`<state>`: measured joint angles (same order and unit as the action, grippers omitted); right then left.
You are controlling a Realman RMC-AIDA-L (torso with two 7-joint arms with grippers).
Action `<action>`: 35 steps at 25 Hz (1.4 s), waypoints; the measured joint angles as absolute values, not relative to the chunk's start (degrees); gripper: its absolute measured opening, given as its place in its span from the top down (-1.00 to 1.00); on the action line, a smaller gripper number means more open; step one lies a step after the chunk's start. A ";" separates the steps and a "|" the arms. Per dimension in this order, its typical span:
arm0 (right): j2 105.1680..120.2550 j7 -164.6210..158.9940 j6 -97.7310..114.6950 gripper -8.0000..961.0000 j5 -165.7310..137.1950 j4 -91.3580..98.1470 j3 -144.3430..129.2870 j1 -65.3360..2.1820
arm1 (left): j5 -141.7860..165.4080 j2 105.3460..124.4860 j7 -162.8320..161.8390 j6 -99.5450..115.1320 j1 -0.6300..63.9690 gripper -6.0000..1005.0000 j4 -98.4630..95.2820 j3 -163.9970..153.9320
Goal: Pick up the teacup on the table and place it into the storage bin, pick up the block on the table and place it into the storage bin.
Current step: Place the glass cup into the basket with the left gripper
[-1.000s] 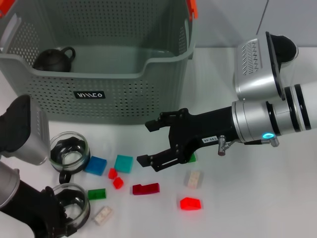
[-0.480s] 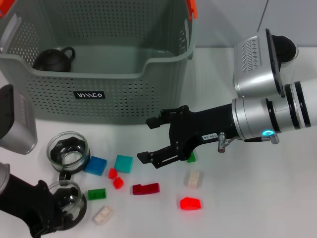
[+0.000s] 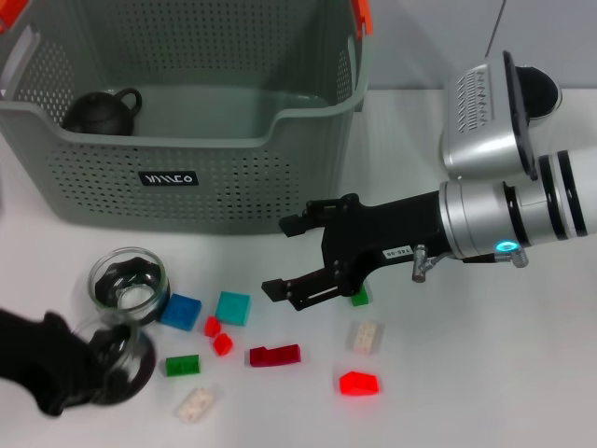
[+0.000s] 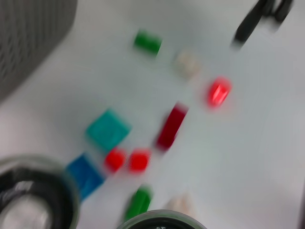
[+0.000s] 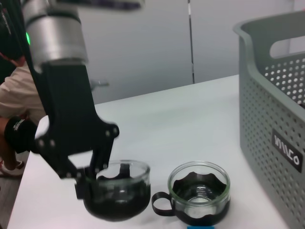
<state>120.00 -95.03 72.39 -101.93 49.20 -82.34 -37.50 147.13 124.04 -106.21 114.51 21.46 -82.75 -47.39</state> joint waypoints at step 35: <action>118.52 -101.47 83.17 -0.96 -114.48 48.72 -68.32 -36.95 | 152.88 110.13 -132.95 67.16 59.40 0.90 -44.16 -49.25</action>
